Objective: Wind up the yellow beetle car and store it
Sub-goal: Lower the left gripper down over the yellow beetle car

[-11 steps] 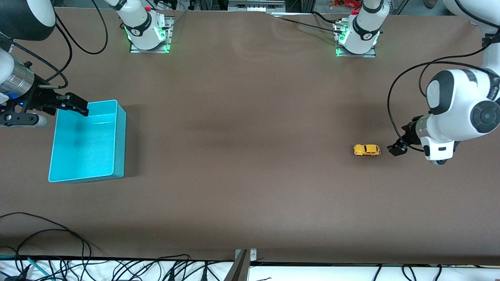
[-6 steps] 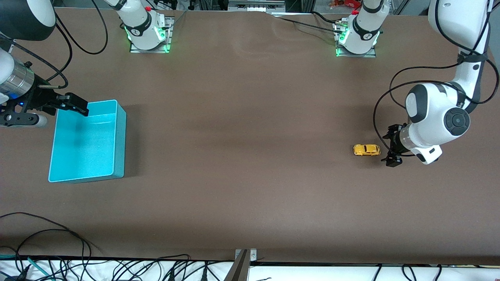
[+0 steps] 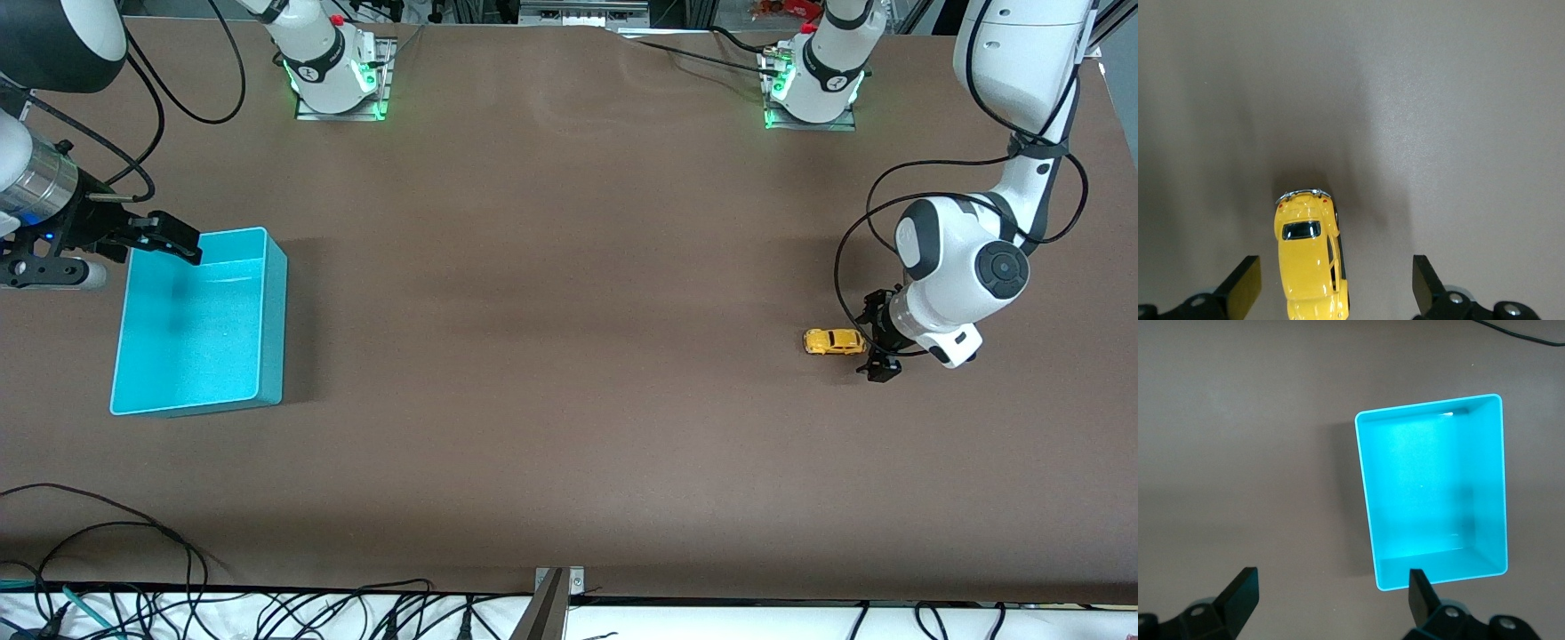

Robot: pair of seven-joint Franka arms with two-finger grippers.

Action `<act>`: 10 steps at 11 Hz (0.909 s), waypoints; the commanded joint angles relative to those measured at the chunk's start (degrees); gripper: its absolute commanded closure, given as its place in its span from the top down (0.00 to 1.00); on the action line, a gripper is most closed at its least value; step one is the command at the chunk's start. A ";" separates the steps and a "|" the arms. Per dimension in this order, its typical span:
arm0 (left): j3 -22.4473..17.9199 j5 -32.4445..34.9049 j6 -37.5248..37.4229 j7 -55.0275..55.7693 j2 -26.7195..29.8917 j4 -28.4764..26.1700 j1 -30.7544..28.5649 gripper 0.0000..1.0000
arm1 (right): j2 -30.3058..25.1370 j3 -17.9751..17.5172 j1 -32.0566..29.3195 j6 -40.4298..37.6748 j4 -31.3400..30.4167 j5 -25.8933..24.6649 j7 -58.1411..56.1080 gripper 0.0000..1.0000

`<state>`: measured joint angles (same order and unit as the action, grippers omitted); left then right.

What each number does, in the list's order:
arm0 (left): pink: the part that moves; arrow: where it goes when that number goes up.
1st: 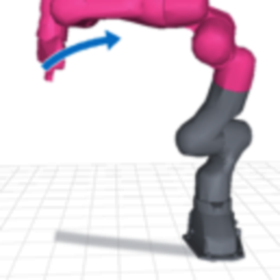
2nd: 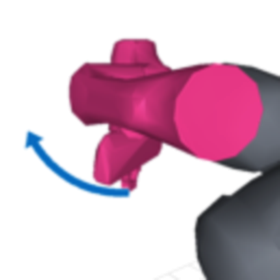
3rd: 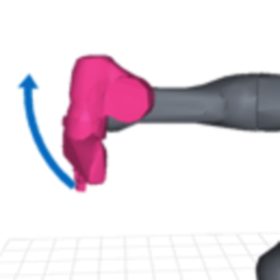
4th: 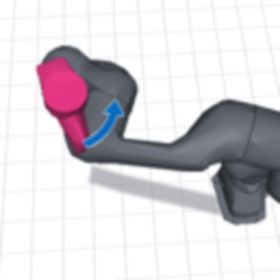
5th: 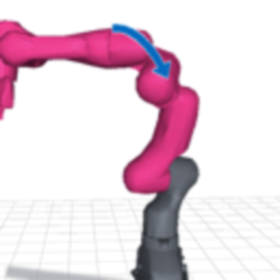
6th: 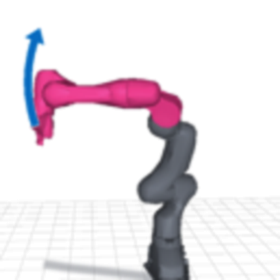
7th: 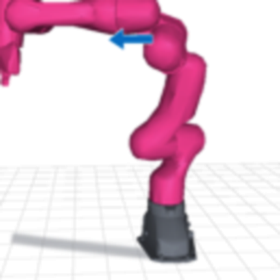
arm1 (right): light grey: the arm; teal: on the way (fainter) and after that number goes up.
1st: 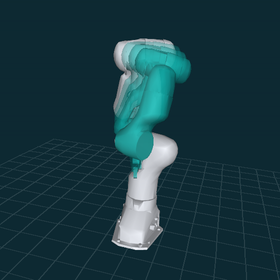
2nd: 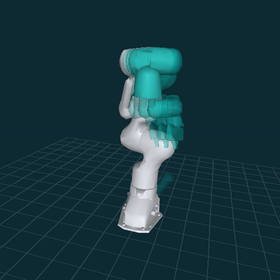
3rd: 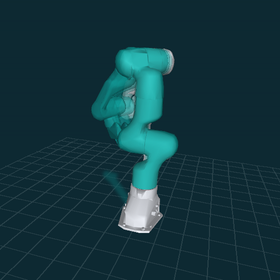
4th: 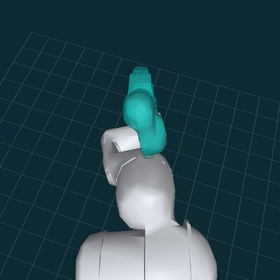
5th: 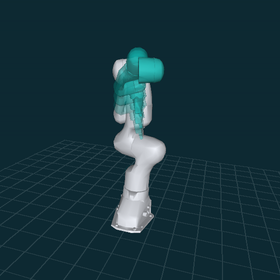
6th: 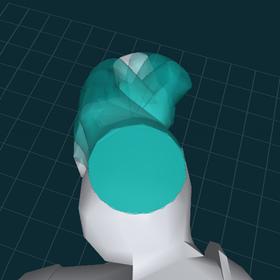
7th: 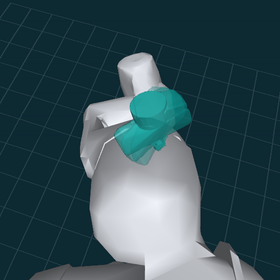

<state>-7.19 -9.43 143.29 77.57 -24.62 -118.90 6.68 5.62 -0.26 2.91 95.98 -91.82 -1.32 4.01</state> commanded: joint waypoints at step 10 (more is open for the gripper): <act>1.39 -3.31 0.50 1.44 -2.54 -0.46 0.88 0.68 | 0.36 -0.09 -0.27 -1.68 1.38 0.44 -0.59 1.00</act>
<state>-5.51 -10.82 144.28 78.80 -27.63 -118.96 6.93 5.63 -0.28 2.99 95.63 -91.82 -1.32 4.02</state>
